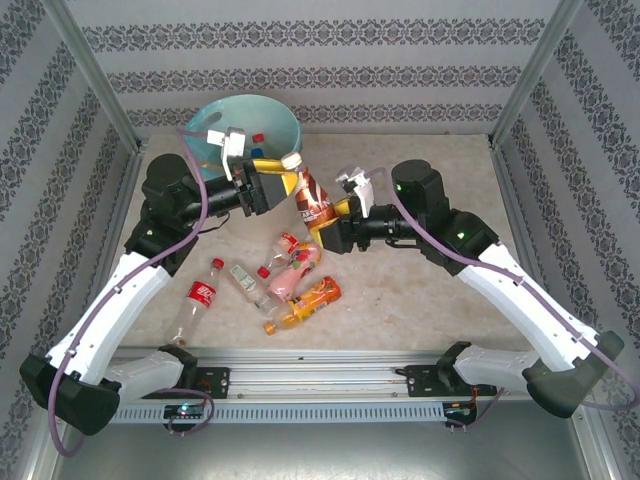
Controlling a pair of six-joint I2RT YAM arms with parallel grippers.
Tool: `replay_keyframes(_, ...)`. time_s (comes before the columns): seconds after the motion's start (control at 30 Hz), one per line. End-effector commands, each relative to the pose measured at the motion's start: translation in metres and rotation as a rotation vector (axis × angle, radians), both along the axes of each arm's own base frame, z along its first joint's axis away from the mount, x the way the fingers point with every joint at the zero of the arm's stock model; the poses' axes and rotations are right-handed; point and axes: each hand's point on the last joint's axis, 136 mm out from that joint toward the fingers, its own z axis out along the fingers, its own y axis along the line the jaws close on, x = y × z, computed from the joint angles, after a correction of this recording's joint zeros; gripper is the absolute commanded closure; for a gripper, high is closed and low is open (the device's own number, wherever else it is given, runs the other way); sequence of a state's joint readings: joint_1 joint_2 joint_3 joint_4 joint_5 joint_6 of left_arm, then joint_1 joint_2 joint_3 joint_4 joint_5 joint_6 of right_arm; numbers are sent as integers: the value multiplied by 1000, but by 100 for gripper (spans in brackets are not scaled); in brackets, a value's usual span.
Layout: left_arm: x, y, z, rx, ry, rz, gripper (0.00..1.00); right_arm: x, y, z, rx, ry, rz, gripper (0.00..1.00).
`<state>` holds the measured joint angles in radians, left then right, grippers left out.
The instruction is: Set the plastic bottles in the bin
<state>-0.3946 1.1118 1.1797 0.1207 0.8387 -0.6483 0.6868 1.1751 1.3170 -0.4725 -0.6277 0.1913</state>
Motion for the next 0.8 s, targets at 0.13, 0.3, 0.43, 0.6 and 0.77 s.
replay_keyframes(0.13, -16, -6, 14, -41, -69, -60, 40, -15, 18, 22, 61, -13, 103, 43)
replay_keyframes(0.3, -17, -6, 16, -44, -80, -61, 51, -15, 21, 18, 48, -7, 115, 43)
replay_keyframes(0.43, -17, -5, 17, -45, -84, -57, 59, -15, 22, 19, 49, -11, 120, 43)
replay_keyframes(0.6, -16, -1, 16, -45, -92, -23, 75, -15, 23, 20, 55, -13, 124, 40)
replay_keyframes(0.77, -11, 6, 19, -58, -107, 46, 90, -11, 21, 22, 52, -20, 81, 22)
